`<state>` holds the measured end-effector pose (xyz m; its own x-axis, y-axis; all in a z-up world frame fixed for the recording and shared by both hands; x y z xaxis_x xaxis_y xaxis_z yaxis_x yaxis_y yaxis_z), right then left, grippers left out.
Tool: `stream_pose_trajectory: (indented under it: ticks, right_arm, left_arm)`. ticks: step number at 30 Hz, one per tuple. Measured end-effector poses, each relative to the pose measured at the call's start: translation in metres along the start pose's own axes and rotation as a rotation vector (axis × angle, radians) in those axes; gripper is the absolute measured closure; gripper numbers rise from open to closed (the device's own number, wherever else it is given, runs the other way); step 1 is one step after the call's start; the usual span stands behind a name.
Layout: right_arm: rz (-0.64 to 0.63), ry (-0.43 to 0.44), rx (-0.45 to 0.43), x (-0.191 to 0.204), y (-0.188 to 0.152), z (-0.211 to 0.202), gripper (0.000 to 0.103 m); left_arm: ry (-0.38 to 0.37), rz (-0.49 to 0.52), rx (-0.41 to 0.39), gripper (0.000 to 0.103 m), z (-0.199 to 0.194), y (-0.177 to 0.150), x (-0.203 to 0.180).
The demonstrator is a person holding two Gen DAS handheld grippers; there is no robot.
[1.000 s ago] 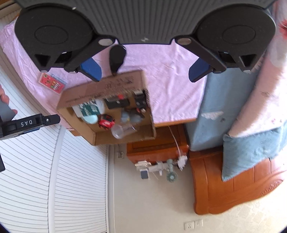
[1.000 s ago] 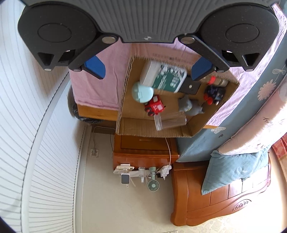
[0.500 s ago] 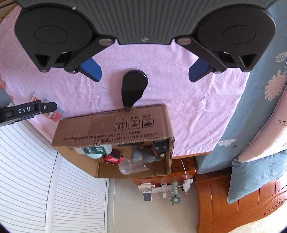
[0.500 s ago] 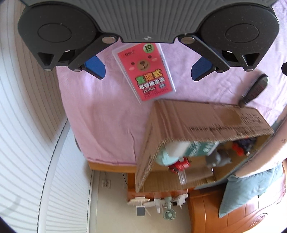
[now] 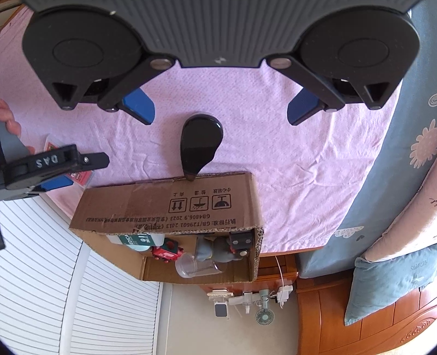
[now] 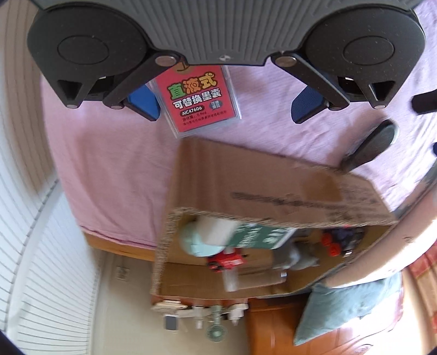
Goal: Organize rigid objects
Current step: 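Move the left gripper to the black oval object while the right approaches the red card box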
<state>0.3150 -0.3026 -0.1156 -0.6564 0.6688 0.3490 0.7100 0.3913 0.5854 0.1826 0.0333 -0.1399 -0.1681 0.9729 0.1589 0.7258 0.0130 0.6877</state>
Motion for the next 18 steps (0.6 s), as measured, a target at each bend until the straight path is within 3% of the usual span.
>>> stream_pose_trajectory:
  ticks: [10,18]
  right_arm:
    - [-0.068,0.148,0.06,0.058,-0.036,-0.014,0.0]
    - [-0.039,0.098,0.038,0.065,-0.051,-0.026,0.0]
  left_arm:
    - [0.009,0.002,0.055,0.001,0.025,-0.006,-0.003]
    - [0.04,-0.021,0.07,0.0,0.043,-0.004,0.002]
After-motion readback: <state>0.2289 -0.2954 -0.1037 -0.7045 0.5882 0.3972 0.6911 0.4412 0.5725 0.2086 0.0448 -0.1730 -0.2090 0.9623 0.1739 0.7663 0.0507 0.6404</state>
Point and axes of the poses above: each gripper's, at about its wrist camera, not at the fingertips, and z roughly the way its jaws point, x to its left, y to its top, the point moved 10 cm from there along z, roughly the way its jaws point, and after that the axes turned 14 degrees about y, right-handed, at the moved point
